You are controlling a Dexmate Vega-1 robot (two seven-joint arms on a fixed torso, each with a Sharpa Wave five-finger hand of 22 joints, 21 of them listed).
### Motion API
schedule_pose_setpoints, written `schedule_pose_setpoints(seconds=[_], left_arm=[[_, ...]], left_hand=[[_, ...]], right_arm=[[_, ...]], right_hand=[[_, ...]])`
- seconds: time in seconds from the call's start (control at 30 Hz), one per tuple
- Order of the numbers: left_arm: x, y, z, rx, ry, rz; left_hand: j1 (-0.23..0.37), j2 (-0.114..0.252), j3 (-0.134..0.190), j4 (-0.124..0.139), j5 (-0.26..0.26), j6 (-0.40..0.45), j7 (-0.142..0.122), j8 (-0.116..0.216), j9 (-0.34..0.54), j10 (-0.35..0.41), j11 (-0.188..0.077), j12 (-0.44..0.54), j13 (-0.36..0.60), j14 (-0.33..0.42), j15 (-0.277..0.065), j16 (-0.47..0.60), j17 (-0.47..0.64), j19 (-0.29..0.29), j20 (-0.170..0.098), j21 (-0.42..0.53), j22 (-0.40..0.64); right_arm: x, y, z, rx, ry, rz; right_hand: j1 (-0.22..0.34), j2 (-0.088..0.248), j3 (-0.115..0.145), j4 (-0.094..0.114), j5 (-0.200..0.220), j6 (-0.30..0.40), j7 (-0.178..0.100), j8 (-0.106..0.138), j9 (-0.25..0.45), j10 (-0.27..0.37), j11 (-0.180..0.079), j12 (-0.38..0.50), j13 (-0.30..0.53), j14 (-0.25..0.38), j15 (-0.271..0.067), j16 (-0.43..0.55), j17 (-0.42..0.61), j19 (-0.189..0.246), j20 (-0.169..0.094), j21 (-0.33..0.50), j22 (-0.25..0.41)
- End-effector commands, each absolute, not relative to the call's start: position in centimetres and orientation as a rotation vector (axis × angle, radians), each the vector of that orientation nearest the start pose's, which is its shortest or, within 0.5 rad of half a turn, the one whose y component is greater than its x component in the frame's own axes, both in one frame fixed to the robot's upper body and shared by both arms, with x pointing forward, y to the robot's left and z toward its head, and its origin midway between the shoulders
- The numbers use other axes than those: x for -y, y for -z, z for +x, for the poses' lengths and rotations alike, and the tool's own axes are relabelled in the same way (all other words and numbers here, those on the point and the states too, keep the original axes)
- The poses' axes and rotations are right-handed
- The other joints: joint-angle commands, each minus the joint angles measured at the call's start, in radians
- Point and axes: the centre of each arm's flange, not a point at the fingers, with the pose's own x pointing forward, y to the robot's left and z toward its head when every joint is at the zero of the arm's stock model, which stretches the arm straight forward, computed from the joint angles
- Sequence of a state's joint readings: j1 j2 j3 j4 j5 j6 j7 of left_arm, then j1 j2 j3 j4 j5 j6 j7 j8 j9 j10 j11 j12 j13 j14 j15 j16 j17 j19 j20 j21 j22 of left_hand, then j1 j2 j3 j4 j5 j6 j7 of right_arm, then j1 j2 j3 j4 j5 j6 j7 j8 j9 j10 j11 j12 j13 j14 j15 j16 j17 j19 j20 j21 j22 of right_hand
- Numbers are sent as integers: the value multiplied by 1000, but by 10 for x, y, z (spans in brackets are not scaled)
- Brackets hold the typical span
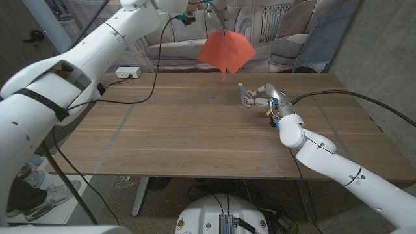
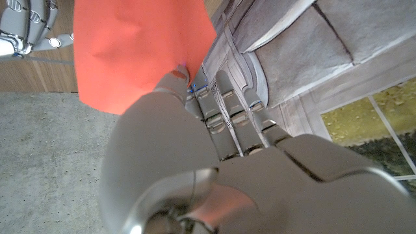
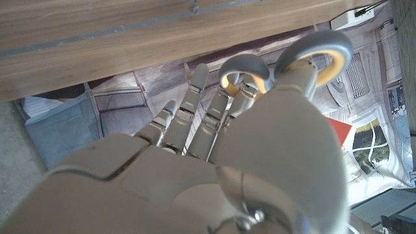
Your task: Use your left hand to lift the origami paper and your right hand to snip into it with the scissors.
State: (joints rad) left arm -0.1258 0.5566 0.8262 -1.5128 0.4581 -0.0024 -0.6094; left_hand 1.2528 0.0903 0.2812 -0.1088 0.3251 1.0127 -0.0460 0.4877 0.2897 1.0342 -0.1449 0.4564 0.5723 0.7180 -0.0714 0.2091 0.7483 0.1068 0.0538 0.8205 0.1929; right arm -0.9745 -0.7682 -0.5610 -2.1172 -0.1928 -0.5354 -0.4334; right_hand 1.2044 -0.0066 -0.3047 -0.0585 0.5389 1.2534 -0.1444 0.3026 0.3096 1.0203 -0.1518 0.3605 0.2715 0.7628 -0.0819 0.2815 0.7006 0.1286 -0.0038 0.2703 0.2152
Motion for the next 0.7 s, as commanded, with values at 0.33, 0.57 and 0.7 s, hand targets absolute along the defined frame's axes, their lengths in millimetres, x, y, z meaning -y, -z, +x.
schedule_pose_setpoints(seconds=[0.33, 0.57, 0.7], left_arm=[[-79, -359, 532, 854, 218, 1769], [-73, -359, 533, 852, 205, 1792], [-71, -359, 534, 862, 215, 1775]], left_hand=[[27, 24, -4, 0, 2, 34, 28, 2, 57, 43, -47, -4, 4, 9, -168, -1, 2, 3, 6, -2, 3], [27, 23, -4, 1, 1, 33, 27, 0, 57, 43, -47, -4, 4, 9, -168, -2, 2, 4, 6, -2, 3], [27, 23, -5, 1, 1, 34, 26, -1, 57, 43, -47, -4, 6, 8, -168, -2, 2, 3, 7, -3, 3]], right_arm=[[201, -11, 527, 655, 192, -900], [206, -10, 528, 659, 146, -886], [209, -10, 529, 651, 108, -890]], right_hand=[[14, 75, -55, 49, -38, 50, -34, -23, -23, 62, -54, -14, -19, -38, -147, -52, -1, -11, 27, 0, 11], [-253, -56, -63, 180, -68, 34, 2, -33, -32, 44, -54, -34, -23, -61, -140, -73, -11, -68, 81, -24, 12], [-322, -85, -59, 207, -73, 21, 24, -37, -31, 38, -53, -40, -24, -67, -140, -73, -9, -89, 101, -31, 13]])
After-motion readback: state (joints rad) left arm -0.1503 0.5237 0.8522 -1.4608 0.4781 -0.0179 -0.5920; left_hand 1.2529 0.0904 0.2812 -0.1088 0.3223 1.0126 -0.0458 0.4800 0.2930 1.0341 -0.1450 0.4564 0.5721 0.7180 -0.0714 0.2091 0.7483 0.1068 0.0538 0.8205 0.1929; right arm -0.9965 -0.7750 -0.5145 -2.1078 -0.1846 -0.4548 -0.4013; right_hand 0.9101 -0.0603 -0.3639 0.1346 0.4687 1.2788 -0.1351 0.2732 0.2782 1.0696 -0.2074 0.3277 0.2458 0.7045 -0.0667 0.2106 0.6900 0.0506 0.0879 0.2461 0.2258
